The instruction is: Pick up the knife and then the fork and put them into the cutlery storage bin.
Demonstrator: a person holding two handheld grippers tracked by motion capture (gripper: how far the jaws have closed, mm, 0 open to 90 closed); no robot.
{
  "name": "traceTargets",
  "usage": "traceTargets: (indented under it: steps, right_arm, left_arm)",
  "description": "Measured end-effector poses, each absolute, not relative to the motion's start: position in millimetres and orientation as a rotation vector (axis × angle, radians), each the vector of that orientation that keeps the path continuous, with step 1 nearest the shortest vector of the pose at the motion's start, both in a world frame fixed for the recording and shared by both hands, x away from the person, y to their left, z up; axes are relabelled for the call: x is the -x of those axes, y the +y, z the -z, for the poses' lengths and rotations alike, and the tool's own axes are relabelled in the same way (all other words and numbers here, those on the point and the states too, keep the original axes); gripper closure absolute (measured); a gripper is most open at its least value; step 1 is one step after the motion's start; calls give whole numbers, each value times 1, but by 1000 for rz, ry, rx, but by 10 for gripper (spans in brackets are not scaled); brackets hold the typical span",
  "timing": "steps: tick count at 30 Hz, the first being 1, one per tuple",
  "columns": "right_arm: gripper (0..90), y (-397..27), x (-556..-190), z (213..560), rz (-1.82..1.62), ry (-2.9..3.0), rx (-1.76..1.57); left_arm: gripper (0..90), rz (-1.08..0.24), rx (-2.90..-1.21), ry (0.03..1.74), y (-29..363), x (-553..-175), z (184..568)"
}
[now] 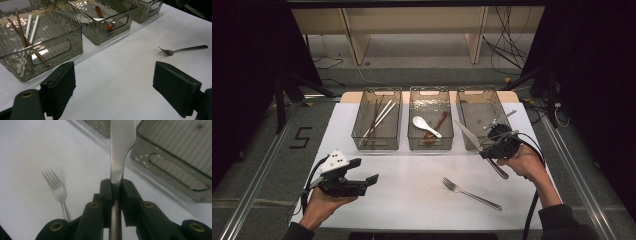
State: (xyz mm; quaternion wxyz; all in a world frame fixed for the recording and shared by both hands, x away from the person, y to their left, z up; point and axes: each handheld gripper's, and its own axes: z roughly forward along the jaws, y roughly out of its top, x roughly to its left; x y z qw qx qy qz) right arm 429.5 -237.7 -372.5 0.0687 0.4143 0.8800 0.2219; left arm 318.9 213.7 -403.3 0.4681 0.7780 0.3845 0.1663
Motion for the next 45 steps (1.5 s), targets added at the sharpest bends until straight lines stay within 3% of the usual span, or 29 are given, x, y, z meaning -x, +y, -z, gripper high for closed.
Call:
traceTargets:
  steps: [18,45]
  right_arm:
    - [807,-245,-489,344,-675,2546,-1397]
    - [806,-239,-546,338,-625,2453,-1542]
  left_arm:
    - [172,-398,-1850,982,214,-315,402]
    - [171,-394,-1854,963,214,-313,401]
